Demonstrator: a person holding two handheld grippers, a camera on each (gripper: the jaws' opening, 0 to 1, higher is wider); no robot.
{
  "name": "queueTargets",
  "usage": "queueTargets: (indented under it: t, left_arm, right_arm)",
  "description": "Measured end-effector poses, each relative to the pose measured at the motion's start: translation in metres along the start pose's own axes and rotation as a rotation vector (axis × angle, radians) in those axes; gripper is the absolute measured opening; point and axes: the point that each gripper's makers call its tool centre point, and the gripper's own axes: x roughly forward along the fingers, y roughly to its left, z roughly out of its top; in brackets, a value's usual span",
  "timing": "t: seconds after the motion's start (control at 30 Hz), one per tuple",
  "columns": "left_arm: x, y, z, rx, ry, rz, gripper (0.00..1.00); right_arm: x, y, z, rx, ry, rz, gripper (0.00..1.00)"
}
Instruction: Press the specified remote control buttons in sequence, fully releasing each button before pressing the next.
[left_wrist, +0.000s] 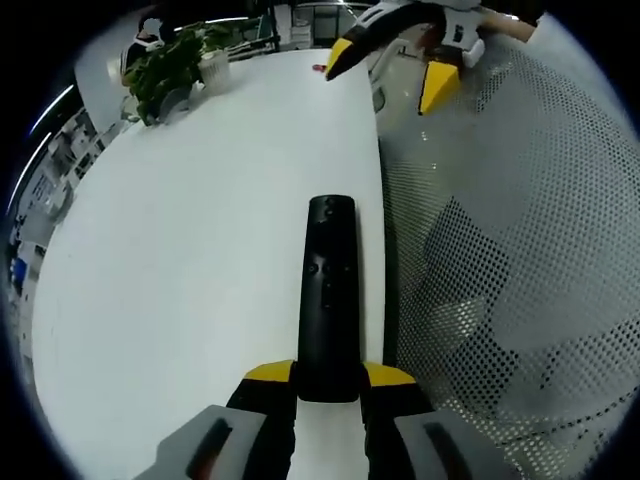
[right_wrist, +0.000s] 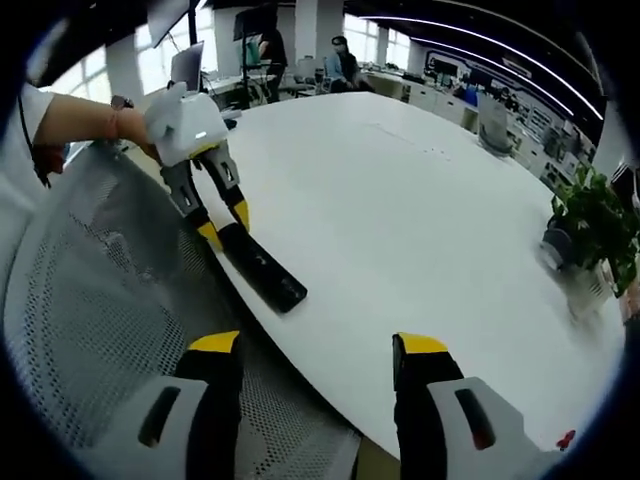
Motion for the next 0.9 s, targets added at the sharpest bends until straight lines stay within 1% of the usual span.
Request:
queueTargets:
  t: [0.1, 0.17, 0.2, 0.27, 0.3, 0.4, 0.47, 0.5, 0.57, 0.6, 0.63, 0.7, 0.9]
  left_arm:
    - [0.000, 0.000, -0.001, -0.004, -0.006, 0.004, 0.24]
    - [-0.001, 0.002, -0.002, -0.022, -0.034, -0.001, 0.24]
    - [-0.001, 0.002, -0.002, -0.020, -0.037, -0.002, 0.24]
    - [0.000, 0.001, -0.001, -0.014, -0.038, -0.002, 0.24]
    - [0.000, 0.001, -0.001, -0.010, -0.034, -0.001, 0.24]
    - [0.000, 0.001, -0.002, -0.008, -0.029, -0.002, 0.24]
    - [0.000, 0.001, -0.002, -0.001, -0.031, -0.005, 0.24]
    - [0.000, 0.001, -0.002, -0.001, -0.034, -0.006, 0.24]
    - [0.000, 0.001, -0.003, -0.002, -0.040, -0.009, 0.24]
    - [0.000, 0.001, -0.003, -0.003, -0.044, -0.010, 0.24]
    - [0.000, 0.001, -0.003, -0.002, -0.045, -0.011, 0.24]
    - [0.000, 0.000, -0.002, -0.001, -0.046, -0.012, 0.24]
    - [0.000, 0.000, -0.002, -0.003, -0.047, -0.013, 0.24]
  right_arm:
    - [0.001, 0.000, 0.002, 0.030, -0.008, 0.044, 0.57]
    - [0.005, -0.001, 0.002, 0.043, -0.002, 0.082, 0.54]
    - [0.008, -0.001, 0.002, 0.040, 0.005, 0.090, 0.52]
    - [0.012, -0.001, -0.001, 0.001, 0.040, 0.115, 0.47]
    - [0.016, -0.003, -0.002, -0.021, 0.060, 0.123, 0.43]
    - [0.026, 0.000, -0.001, -0.074, 0.085, 0.157, 0.32]
    - [0.034, 0.010, 0.005, -0.088, 0.076, 0.226, 0.26]
    - [0.040, 0.016, 0.009, -0.073, 0.074, 0.267, 0.23]
    - [0.050, 0.021, 0.012, -0.060, 0.090, 0.307, 0.19]
    - [0.054, 0.021, 0.012, -0.078, 0.101, 0.311, 0.16]
    - [0.060, 0.021, 0.011, -0.117, 0.124, 0.310, 0.15]
    - [0.068, 0.020, 0.011, -0.176, 0.149, 0.307, 0.11]
    - [0.081, 0.023, 0.008, -0.250, 0.185, 0.331, 0.02]
